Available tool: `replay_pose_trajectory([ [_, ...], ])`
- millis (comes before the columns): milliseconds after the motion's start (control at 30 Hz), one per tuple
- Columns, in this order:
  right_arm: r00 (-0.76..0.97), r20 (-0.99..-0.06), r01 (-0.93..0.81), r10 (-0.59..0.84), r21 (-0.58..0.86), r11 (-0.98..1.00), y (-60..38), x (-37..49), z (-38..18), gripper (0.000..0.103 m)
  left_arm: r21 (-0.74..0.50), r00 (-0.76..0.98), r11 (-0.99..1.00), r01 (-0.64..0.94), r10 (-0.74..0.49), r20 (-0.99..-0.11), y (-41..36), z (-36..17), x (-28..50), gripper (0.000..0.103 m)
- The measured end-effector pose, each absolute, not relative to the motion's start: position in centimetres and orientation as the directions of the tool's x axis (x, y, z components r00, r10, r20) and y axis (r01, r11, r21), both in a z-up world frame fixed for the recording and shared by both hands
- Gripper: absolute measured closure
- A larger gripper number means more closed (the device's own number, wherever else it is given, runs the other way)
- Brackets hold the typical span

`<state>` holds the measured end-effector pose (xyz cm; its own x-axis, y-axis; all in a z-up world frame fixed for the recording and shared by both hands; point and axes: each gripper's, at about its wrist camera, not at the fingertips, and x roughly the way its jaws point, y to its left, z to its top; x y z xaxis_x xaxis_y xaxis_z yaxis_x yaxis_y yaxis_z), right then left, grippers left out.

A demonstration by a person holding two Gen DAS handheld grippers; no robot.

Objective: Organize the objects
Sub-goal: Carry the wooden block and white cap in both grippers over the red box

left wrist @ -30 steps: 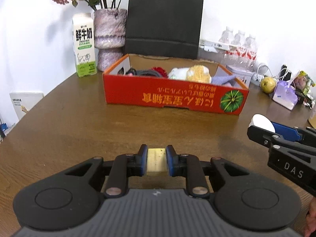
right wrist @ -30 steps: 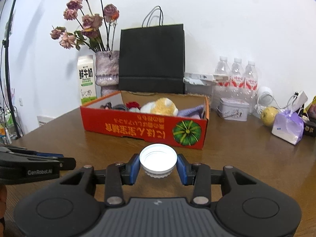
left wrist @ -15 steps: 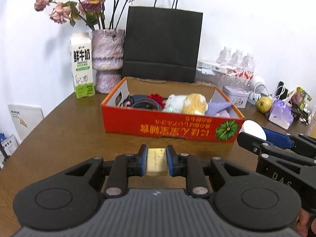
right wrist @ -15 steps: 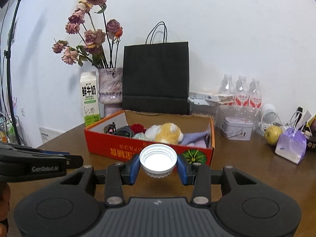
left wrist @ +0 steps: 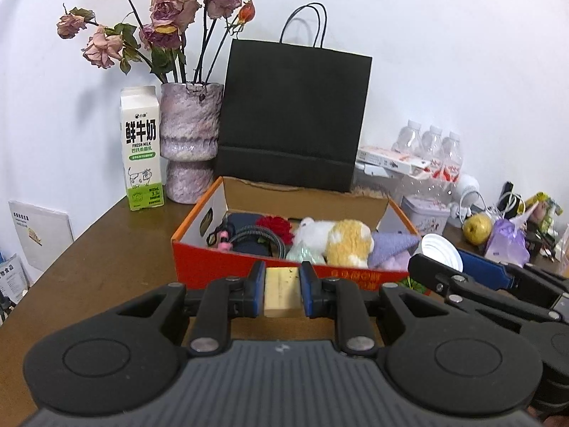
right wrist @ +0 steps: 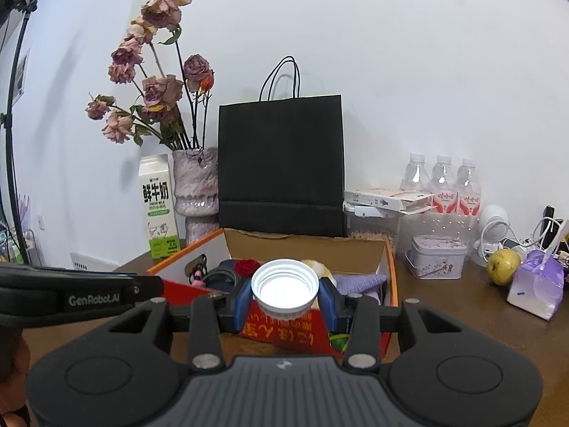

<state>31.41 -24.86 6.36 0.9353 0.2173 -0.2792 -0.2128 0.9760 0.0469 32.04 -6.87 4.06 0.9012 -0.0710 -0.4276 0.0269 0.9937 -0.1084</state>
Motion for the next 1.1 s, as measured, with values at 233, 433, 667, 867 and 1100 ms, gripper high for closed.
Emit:
replay_pose_trajectory([
  [233,0.937,-0.274,-0.209,0.217,0.059,0.976,-24.4,34.2,6.0,0.064,-0.135,0.909,0.991,0.001,-0.057,-0.412,-6.5,4.3,34.5,0.082],
  [433,0.932,-0.284,-0.217,0.227,0.067,0.974,-24.1,36.5,5.6,0.064,-0.134,0.910,0.991,-0.003,-0.053,-0.412,-6.5,4.2,36.6,0.082],
  [667,0.931,-0.283,-0.223,0.230,0.056,0.973,-23.8,39.0,5.5,0.064,-0.124,0.909,0.992,0.001,-0.052,-0.413,-6.7,3.9,38.9,0.082],
  [867,0.931,-0.284,-0.223,0.228,0.053,0.973,-23.8,41.1,5.4,0.064,-0.120,0.907,0.993,0.000,-0.051,-0.418,-6.8,3.6,41.2,0.082],
  [1100,0.928,-0.303,-0.210,0.216,0.052,0.976,-24.2,44.0,4.8,0.064,-0.112,0.904,0.994,-0.001,-0.047,-0.424,-6.9,3.1,44.2,0.082],
])
